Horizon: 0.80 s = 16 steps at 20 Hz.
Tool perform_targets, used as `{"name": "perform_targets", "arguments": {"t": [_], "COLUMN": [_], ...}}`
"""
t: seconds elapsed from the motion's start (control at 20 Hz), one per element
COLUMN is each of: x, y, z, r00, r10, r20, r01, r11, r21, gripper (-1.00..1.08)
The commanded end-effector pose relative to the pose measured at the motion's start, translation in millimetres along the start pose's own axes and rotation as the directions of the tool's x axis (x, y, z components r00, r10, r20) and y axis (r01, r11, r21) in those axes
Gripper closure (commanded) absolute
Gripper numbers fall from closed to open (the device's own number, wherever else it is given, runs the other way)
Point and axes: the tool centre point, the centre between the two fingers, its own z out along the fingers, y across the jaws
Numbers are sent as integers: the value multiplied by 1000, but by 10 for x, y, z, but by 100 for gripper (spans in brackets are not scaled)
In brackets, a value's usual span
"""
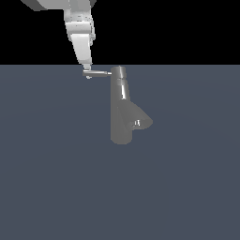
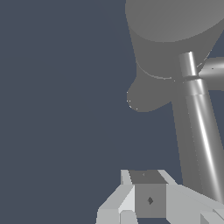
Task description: Turn on the faucet by rotating a designated handle.
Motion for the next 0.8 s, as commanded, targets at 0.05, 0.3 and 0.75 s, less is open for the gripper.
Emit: {"name": "perform_targets", "arguments": {"t": [0.05,0.3,0.75], "x": [4,9,15], "y": [102,217,420], "z": [-13,-59,-143], "r00": [1000,1000,1000], "r10": [0,0,0], "r20": [0,0,0], "r01": [0,0,0], "r11": [1000,1000,1000], "r21": [-7,-7,-7], "gripper": [108,108,108]}}
